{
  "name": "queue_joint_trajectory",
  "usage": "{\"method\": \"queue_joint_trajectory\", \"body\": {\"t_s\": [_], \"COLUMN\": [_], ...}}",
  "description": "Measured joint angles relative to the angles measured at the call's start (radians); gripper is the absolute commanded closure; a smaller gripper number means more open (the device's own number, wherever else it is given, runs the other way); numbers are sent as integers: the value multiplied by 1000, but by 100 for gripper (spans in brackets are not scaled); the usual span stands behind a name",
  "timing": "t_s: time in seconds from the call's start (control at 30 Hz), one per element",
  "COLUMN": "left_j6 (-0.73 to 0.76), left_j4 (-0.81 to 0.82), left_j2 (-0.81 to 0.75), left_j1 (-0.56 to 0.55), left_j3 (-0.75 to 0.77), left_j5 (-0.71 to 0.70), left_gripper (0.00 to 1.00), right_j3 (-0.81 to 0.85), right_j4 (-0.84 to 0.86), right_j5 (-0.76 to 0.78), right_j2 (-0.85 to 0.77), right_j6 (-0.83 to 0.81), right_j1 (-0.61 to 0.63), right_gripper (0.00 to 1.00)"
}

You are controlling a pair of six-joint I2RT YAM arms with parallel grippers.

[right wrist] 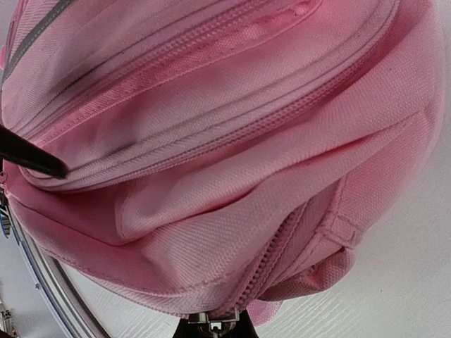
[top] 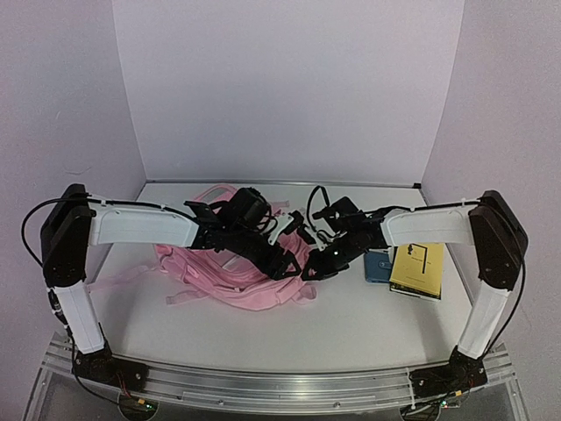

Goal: Pack the student bag
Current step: Zip the student bag at the center of the board.

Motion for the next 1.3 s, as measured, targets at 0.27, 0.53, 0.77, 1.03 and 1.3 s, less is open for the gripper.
{"method": "queue_joint_trajectory", "body": {"t_s": [0.27,0.53,0.77,1.03,1.3], "left_j6": [30,77,77,72,72], "left_j4": [-30,-43,41,74,66], "left_j2": [106,124,75,-38,-132], "left_j1": [-44,-80,-98,-103,-113], "left_j3": [72,93,10,-90,-158], "left_j5": [-40,-154,-211,-281,-356], "left_gripper": [70,100,100,100,100], "right_j3": [-21,-37,-15,41,97], "right_j4": [-2,-21,-70,-94,-114], "right_j5": [-5,56,160,116,26], "right_j2": [-32,-55,-63,-63,-47], "right_j6": [14,46,73,63,-1], "right_j1": [2,9,35,36,35], "right_gripper": [100,100,100,100,83]}}
